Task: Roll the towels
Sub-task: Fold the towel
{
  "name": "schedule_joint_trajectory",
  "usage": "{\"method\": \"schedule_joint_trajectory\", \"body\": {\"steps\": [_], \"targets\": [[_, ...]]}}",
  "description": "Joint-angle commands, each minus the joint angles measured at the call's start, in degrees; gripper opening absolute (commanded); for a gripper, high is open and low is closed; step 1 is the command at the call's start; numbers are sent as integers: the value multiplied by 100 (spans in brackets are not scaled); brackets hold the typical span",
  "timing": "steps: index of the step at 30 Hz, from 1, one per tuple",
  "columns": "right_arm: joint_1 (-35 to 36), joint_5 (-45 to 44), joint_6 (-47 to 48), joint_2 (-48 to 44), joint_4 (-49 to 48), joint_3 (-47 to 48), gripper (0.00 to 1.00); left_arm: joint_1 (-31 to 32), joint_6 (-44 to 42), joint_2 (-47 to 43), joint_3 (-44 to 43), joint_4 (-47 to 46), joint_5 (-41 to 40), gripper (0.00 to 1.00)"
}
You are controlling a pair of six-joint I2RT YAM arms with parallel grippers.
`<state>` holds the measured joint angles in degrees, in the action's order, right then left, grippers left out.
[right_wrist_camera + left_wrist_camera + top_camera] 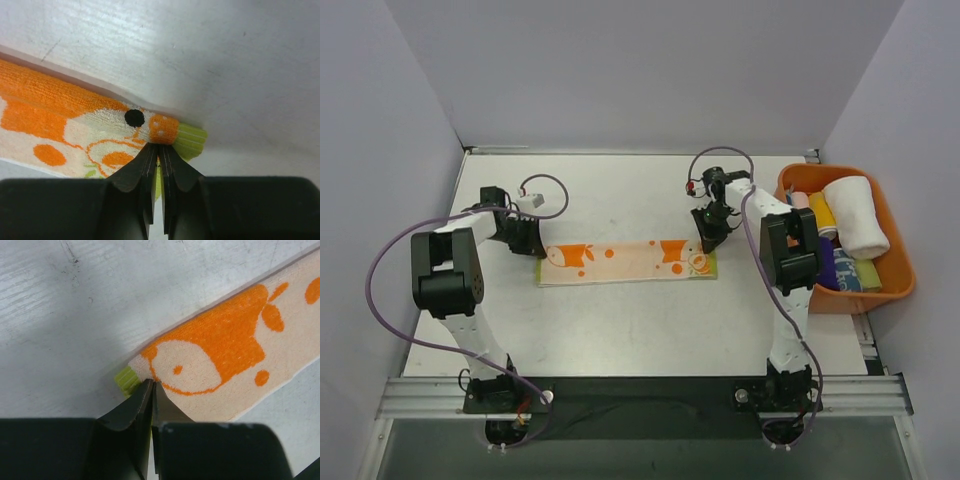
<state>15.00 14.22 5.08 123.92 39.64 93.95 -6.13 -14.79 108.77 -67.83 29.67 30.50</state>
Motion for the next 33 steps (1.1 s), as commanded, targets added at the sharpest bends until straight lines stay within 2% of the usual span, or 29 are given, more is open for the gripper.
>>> {"method": "schedule_joint_trajectory", "body": {"steps": [1, 3, 6, 7, 8, 9, 12, 14, 21, 24, 33], "targets": [[-41, -639, 36, 264, 106, 272, 10, -99, 46, 224, -90, -216, -694, 11], [-41, -648, 142, 265, 106, 360, 13, -116, 2, 163, -90, -190, -599, 10], [-68, -578, 247, -41, 132, 431, 31, -108, -50, -135, -63, -49, -230, 15], [-68, -561, 230, -165, 132, 431, 39, -90, -51, -259, -29, 47, -46, 19], [-120, -430, 195, -279, 141, 405, 43, -81, -51, -399, 50, 82, 25, 25], [-164, -342, 56, -428, 141, 352, 46, -73, 36, -740, 129, 100, 61, 38], [-305, 36, -191, -956, 132, 71, 46, -37, 265, -1391, 410, 100, 97, 50], [-331, 142, -411, -1159, 141, -69, 45, -20, 301, -1604, 516, 109, 44, 52], [-393, 564, -1044, -756, 202, -316, 42, 24, 266, -1815, 833, 215, -79, 53], [-384, 530, -1246, -571, 176, -351, 43, 24, 266, -1824, 895, 215, -53, 53], [-174, 354, -1387, -228, 18, -448, 37, 24, 274, -1640, 895, 215, -106, 53]]}}
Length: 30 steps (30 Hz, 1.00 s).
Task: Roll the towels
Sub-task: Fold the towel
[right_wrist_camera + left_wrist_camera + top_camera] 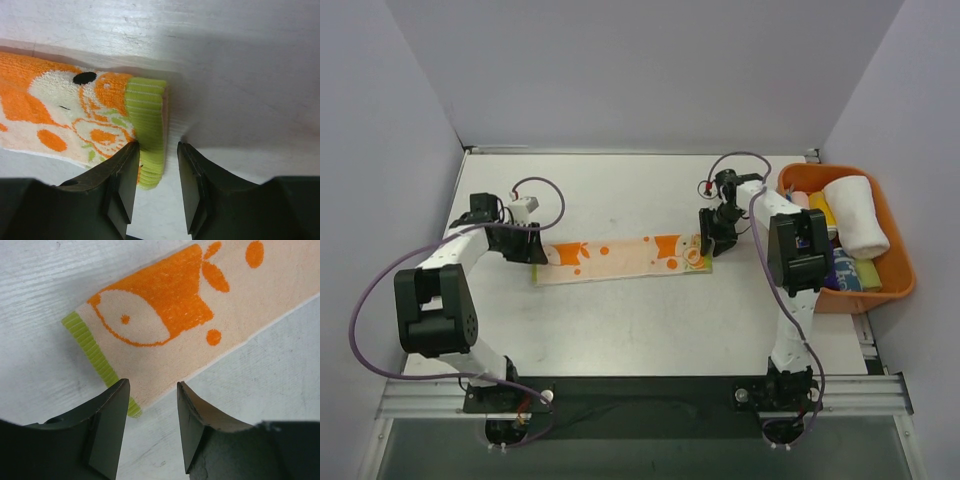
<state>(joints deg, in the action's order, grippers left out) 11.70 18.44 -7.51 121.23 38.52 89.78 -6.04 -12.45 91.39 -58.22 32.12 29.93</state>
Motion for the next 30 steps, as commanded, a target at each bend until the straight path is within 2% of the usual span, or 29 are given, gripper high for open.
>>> {"method": "schedule_joint_trajectory", "body": {"steps": [1, 9, 11, 12, 14, 22, 30], "targets": [[192, -138, -137, 50, 112, -48, 37, 15, 58, 124, -76, -22, -66, 53], [561, -393, -172, 199, 120, -153, 34, 7, 234, 256, -208, -30, -84, 55], [517, -411, -155, 208, 138, -171, 24, -2, 234, 265, -225, -30, -102, 55], [491, -385, -154, 199, 155, -180, 12, 15, 243, 274, -225, -22, -110, 55], [351, -367, -76, 173, 225, -180, 0, 15, 252, 274, -208, -30, -119, 55], [-282, -437, 573, -591, 621, -110, 0, 112, 339, 177, 29, 5, 47, 55], [-204, -218, 891, -1110, 911, 460, 0, 340, 401, 150, 118, -21, 127, 55]]}}
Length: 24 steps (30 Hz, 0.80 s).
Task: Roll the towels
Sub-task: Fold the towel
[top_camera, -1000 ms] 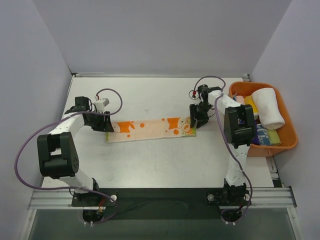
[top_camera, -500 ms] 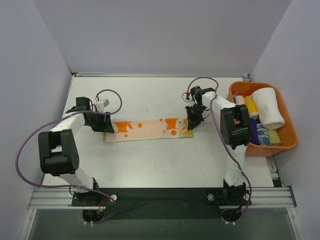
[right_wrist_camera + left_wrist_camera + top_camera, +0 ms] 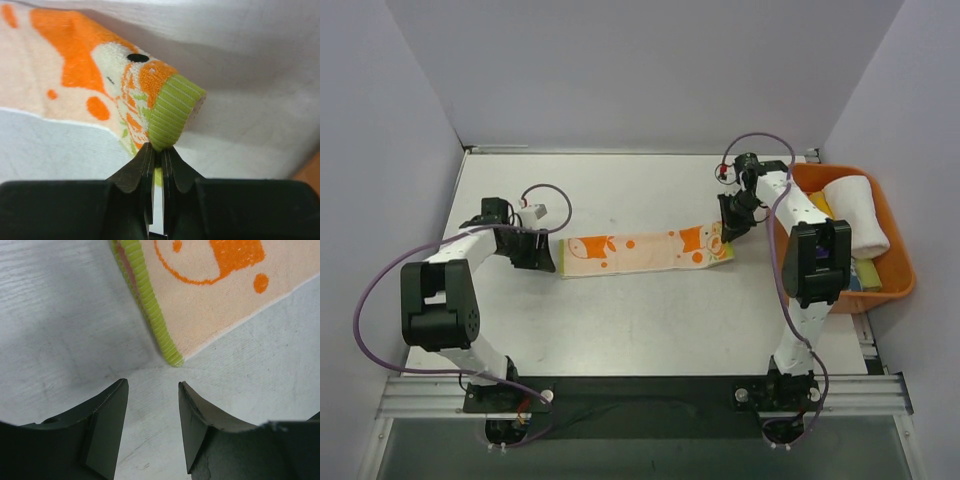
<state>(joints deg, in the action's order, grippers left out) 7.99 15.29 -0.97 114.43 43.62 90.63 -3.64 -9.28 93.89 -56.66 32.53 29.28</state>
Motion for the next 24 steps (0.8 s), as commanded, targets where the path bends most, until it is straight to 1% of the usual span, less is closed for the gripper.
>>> {"method": "schedule_joint_trajectory", "body": {"steps": [1, 4, 8, 11, 15, 21, 24], "targets": [[238, 219, 238, -448, 411, 429, 0, 118, 110, -46, -81, -106, 192, 55], [518, 386, 238, -474, 411, 587, 0, 179, 251, 182, -169, -282, 166, 54], [948, 659, 212, -352, 402, 833, 0, 206, 461, 516, -363, -493, 227, 46], [1300, 738, 115, -124, 402, 1113, 0, 276, 506, 648, -415, -643, 350, 43], [1547, 835, -78, 254, 393, 1571, 0, 311, 593, 745, -398, -844, 482, 40], [1837, 906, -289, 825, 385, 2291, 0, 320, 699, 1026, -398, -880, 570, 35], [1987, 888, -351, 1071, 358, 2468, 0, 320, 734, 1053, -337, -959, 614, 34]]}}
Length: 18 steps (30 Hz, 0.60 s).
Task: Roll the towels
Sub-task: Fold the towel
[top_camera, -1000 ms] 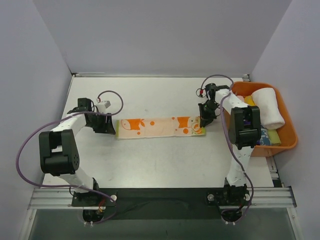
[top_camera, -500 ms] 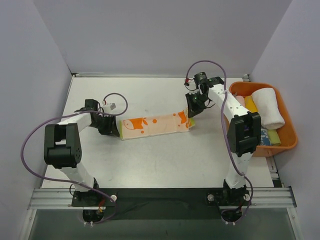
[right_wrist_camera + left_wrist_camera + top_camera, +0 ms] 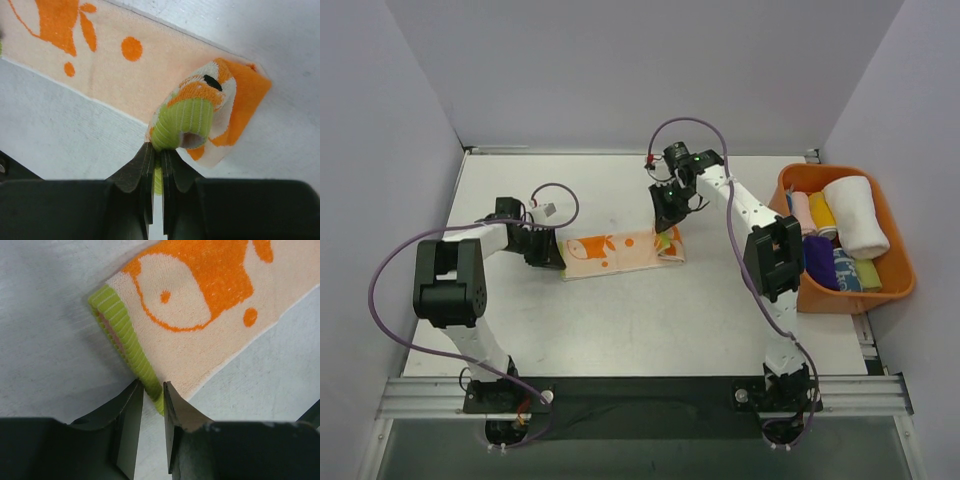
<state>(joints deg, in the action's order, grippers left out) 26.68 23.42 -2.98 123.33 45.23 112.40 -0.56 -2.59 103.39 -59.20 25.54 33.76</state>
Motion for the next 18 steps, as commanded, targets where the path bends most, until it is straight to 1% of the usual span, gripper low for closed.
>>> {"method": "schedule_joint_trajectory", "body": {"steps": [1, 5, 6, 18], "targets": [[206, 58, -167, 235, 179, 387, 0, 3, 74, 93, -66, -269, 157, 34], [347, 49, -229, 481, 144, 616, 0, 12, 83, 102, -30, -304, 149, 33], [364, 49, -264, 534, 118, 660, 0, 177, 83, 111, -39, -304, 149, 33], [655, 75, -413, 859, 47, 968, 0, 196, 66, 164, 31, -304, 140, 33]]}}
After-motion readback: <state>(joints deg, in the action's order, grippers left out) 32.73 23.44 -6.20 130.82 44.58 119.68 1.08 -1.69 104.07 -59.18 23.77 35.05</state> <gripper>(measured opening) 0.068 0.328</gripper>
